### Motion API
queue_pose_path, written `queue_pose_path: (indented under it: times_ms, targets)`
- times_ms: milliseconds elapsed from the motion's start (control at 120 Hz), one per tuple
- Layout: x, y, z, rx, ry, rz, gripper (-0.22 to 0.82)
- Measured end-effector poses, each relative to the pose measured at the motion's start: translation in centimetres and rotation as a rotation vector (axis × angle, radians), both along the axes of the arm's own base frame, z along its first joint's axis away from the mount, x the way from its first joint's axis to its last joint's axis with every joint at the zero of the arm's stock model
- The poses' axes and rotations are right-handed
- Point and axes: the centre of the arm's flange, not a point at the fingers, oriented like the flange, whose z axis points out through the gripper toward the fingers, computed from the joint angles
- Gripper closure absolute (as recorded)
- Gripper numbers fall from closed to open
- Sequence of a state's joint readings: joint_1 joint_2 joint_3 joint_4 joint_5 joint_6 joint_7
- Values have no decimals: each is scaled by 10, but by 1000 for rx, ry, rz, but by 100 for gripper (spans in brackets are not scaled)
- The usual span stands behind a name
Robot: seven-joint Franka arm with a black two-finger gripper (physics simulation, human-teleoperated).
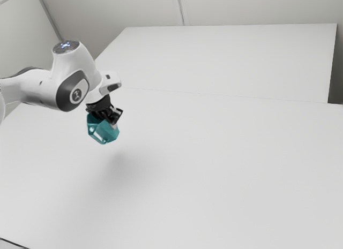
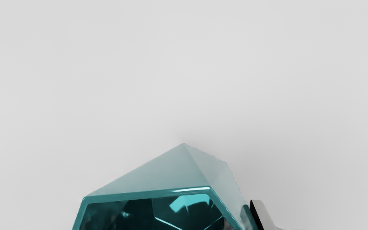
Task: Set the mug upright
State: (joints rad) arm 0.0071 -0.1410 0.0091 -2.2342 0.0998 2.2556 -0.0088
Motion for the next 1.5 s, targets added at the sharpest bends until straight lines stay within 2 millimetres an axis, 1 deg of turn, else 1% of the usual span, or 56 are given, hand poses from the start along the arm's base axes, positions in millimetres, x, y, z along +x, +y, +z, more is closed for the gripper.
queue_pose_path:
  times_ms: [150,333,525,750,958,1067,1083,1225,1292,1358,1500]
  targets:
    - [-9,-22,-20,-16,25,95,78]
    - [-8,-31,-44,-28,59,218,78]
    - [2,-32,-70,-32,90,329,78]
    - [10,-31,-95,-35,117,427,78]
    - [12,-32,-111,-36,134,490,78]
    - [14,-33,-114,-39,131,514,78]
    - [15,-33,-112,-40,128,517,76]
    - [19,-33,-103,-50,113,540,44]
    - [18,-33,-99,-54,106,548,32]
    - [18,-33,-90,-58,94,555,23]
    - [11,-33,-55,-67,57,566,12]
